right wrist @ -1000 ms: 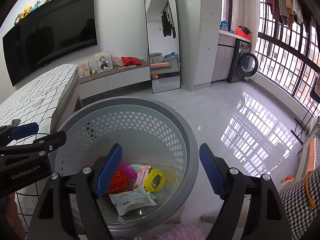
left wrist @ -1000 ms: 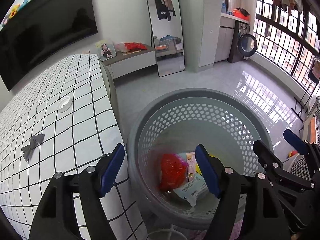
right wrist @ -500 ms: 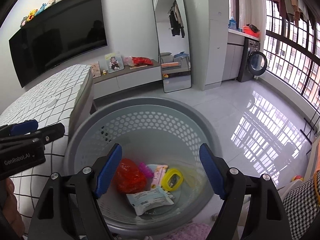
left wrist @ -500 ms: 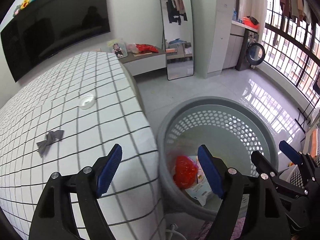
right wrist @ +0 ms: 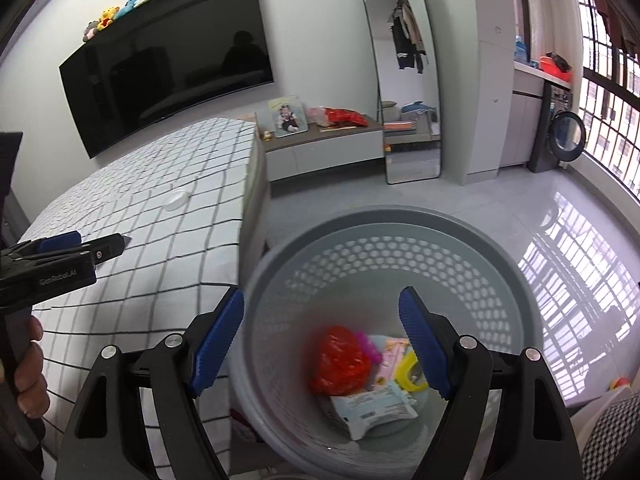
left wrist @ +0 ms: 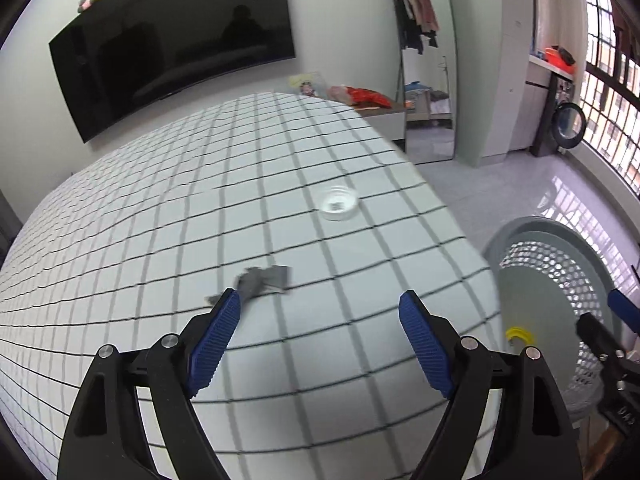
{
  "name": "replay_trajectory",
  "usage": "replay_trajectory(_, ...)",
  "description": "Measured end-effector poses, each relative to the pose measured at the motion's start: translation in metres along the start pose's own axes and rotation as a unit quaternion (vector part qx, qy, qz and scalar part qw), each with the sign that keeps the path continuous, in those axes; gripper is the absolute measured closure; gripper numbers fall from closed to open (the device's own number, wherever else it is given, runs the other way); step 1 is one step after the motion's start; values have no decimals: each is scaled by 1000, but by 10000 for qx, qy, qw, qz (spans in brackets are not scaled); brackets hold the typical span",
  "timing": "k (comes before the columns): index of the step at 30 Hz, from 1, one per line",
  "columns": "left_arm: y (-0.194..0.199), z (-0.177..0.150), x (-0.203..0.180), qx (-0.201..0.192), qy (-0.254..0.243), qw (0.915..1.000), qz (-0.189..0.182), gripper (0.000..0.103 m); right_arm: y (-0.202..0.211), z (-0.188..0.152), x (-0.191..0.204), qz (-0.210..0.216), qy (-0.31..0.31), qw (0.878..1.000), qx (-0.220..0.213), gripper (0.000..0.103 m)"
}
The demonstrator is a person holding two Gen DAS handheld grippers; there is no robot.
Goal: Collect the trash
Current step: 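Grasp the grey cloth with the left gripper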
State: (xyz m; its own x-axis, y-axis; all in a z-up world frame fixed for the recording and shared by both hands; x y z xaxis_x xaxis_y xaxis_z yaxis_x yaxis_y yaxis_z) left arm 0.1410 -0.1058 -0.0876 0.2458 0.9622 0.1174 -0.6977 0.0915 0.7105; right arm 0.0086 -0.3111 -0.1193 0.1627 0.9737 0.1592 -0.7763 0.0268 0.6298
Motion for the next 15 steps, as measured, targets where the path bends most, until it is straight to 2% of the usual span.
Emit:
replay_trajectory(6, -19, 1, 44, 233, 139, 9996, 103, 21, -8, 8, 28, 156, 189, 9996, 121, 27)
replay_trajectory(15, -53, -8, 68, 586, 168, 9981, 6, 21, -17, 17, 55, 196, 368, 9990, 181, 27)
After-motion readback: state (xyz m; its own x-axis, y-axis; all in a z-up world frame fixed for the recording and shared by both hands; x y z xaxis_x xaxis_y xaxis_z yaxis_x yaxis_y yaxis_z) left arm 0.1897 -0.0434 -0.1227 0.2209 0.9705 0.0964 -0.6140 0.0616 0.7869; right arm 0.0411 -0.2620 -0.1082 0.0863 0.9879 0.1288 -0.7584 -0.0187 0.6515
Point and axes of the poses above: each gripper's, at about its wrist camera, not at the fingertips, and y roughly against the way its jaws point, x to its left, z to its top, the point moved 8 cm from there along -y, roughly the way its jaws point, and after that the axes turned 2 degrees about -x, right-handed, at the moved point
